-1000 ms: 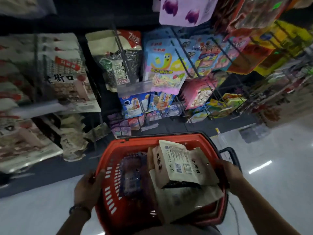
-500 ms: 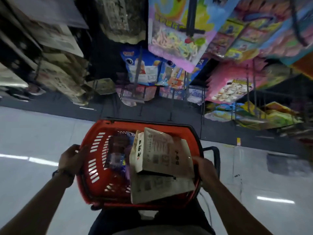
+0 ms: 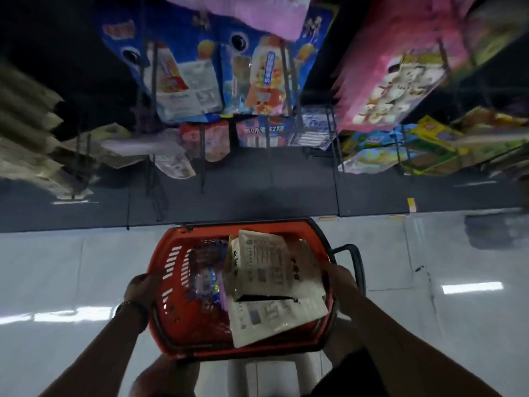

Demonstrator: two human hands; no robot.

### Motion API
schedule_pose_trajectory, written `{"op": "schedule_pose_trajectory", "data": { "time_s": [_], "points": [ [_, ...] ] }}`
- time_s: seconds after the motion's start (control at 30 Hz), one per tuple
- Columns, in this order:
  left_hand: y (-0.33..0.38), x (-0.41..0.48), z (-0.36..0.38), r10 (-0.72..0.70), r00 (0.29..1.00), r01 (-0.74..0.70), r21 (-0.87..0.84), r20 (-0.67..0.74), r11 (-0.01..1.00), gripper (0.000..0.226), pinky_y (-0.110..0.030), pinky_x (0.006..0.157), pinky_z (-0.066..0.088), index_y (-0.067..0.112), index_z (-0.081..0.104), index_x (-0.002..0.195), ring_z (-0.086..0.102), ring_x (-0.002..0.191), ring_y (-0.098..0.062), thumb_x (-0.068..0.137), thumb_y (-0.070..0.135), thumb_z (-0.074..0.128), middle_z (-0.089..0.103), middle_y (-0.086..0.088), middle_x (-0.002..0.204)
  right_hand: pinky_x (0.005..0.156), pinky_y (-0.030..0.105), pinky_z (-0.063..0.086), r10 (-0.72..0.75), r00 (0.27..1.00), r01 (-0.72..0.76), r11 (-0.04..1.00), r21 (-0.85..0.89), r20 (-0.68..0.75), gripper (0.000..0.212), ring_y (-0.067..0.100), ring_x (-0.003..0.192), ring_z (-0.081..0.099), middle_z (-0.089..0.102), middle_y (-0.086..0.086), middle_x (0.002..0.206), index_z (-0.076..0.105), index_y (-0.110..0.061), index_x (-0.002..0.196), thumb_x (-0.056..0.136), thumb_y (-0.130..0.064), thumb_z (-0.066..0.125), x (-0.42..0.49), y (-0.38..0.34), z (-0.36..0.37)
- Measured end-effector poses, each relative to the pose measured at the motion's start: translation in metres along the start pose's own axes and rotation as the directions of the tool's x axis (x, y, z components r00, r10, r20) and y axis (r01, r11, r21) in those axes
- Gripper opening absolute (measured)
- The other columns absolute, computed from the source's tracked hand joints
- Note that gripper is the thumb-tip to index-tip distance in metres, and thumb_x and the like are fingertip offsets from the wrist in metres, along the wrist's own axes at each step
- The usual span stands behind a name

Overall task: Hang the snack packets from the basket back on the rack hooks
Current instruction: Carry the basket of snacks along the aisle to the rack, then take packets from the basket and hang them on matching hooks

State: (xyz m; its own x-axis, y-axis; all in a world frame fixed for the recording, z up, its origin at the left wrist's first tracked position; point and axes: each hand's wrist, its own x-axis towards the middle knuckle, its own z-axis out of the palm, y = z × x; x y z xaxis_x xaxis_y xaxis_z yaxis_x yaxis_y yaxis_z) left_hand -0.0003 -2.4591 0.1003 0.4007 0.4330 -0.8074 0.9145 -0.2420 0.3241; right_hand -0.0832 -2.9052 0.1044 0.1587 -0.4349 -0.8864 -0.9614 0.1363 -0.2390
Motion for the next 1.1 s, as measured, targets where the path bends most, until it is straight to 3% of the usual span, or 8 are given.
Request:
{"op": "schedule_pose_trajectory", "data": {
  "time_s": [0.17, 0.3, 0.43, 0.6, 0.77, 0.87, 1.0, 1.1],
  "points": [
    [0.019, 0.041, 0.051, 0.079, 0.996, -0.080, 0.026, 0.042, 0.996, 0.029, -0.040, 0.080, 0.057, 0.011, 0.074, 0.113, 0.068, 0.076, -0.028, 0.093, 0.033, 0.075, 0.074, -0.017, 0.097, 0.056, 0.036, 0.045, -0.014, 1.000, 0.014, 1.000, 0.007, 0.018, 0.027, 0.026, 0.059, 0.058, 0.062, 0.006, 0.068, 0.068, -0.012, 0.092, 0.085, -0.038, 0.069, 0.075, 0.007, 0.021],
    [0.010, 0.080, 0.076, 0.132, 0.987, -0.141, 0.109, 0.086, 0.984, 0.029, -0.039, 0.078, 0.059, 0.007, 0.077, 0.108, 0.071, 0.076, -0.027, 0.090, 0.030, 0.076, 0.078, -0.017, 0.099, 0.087, 0.059, 0.057, -0.067, 0.997, 0.066, 0.997, 0.026, 0.037, 0.059, 0.036, 0.084, 0.068, 0.073, 0.012, 0.087, 0.076, -0.012, 0.102, 0.062, -0.055, 0.072, 0.154, 0.028, 0.033],
    [0.000, 0.100, 0.095, 0.197, 0.980, -0.200, 0.188, 0.036, 0.962, 0.031, -0.032, 0.070, 0.053, 0.004, 0.077, 0.112, 0.068, 0.071, -0.022, 0.091, 0.028, 0.074, 0.075, -0.014, 0.090, 0.093, 0.053, 0.060, -0.118, 0.993, 0.119, 0.992, 0.035, -0.017, 0.082, 0.040, 0.101, 0.071, 0.076, 0.014, 0.111, 0.070, -0.012, 0.127, 0.059, -0.057, 0.073, 0.160, 0.031, 0.051],
    [-0.026, 0.129, 0.100, 0.320, 0.947, -0.315, 0.261, 0.026, 0.912, 0.082, -0.048, 0.092, 0.060, 0.015, 0.065, 0.129, 0.072, 0.097, -0.037, 0.061, 0.060, 0.073, 0.075, -0.016, 0.117, 0.103, 0.050, 0.055, -0.226, 0.966, 0.213, 0.971, -0.107, -0.129, 0.083, 0.044, 0.120, 0.064, 0.065, 0.022, 0.132, 0.049, -0.002, 0.147, 0.079, -0.043, 0.072, 0.151, 0.018, 0.066],
    [-0.042, 0.061, 0.098, 0.294, 0.956, -0.279, 0.369, 0.016, 0.887, 0.118, -0.059, 0.113, 0.044, 0.019, 0.031, 0.157, 0.051, 0.131, -0.051, 0.057, 0.071, 0.065, 0.045, -0.026, 0.149, 0.102, 0.045, 0.052, -0.396, 0.892, 0.322, 0.894, -0.311, -0.216, 0.073, 0.045, 0.126, 0.060, 0.057, 0.026, 0.139, 0.045, -0.005, 0.147, 0.087, -0.038, 0.067, 0.089, 0.042, 0.062],
    [-0.050, 0.031, 0.095, 0.487, 0.859, -0.503, 0.433, 0.157, 0.748, 0.088, -0.050, 0.109, 0.050, 0.029, 0.054, 0.146, 0.063, 0.122, -0.040, 0.072, 0.076, 0.061, 0.063, -0.014, 0.141, 0.098, 0.039, 0.054, -0.521, 0.851, 0.473, 0.817, -0.331, -0.069, 0.051, 0.039, 0.119, 0.065, 0.067, 0.017, 0.130, 0.063, -0.008, 0.134, 0.092, -0.035, 0.069, 0.057, 0.053, 0.061],
    [-0.060, -0.036, 0.101, 0.580, 0.746, -0.666, 0.342, 0.328, 0.663, 0.028, -0.026, 0.094, 0.046, 0.018, 0.072, 0.124, 0.064, 0.110, -0.022, 0.099, 0.031, 0.068, 0.067, -0.004, 0.128, 0.081, 0.038, 0.055, -0.521, 0.848, 0.529, 0.844, -0.085, 0.101, 0.023, 0.033, 0.091, 0.070, 0.073, 0.014, 0.099, 0.073, -0.011, 0.095, 0.094, -0.034, 0.074, 0.020, 0.056, 0.065],
    [-0.065, -0.064, 0.111, 0.622, 0.681, -0.732, 0.336, 0.387, 0.593, 0.018, -0.034, 0.098, 0.051, 0.020, 0.073, 0.114, 0.066, 0.106, -0.022, 0.101, 0.029, 0.065, 0.072, -0.003, 0.118, 0.101, 0.046, 0.056, -0.463, 0.852, 0.476, 0.880, 0.009, 0.245, 0.030, 0.035, 0.103, 0.072, 0.070, 0.019, 0.117, 0.065, -0.012, 0.112, 0.096, -0.035, 0.074, -0.009, 0.059, 0.064]
  ]
}}
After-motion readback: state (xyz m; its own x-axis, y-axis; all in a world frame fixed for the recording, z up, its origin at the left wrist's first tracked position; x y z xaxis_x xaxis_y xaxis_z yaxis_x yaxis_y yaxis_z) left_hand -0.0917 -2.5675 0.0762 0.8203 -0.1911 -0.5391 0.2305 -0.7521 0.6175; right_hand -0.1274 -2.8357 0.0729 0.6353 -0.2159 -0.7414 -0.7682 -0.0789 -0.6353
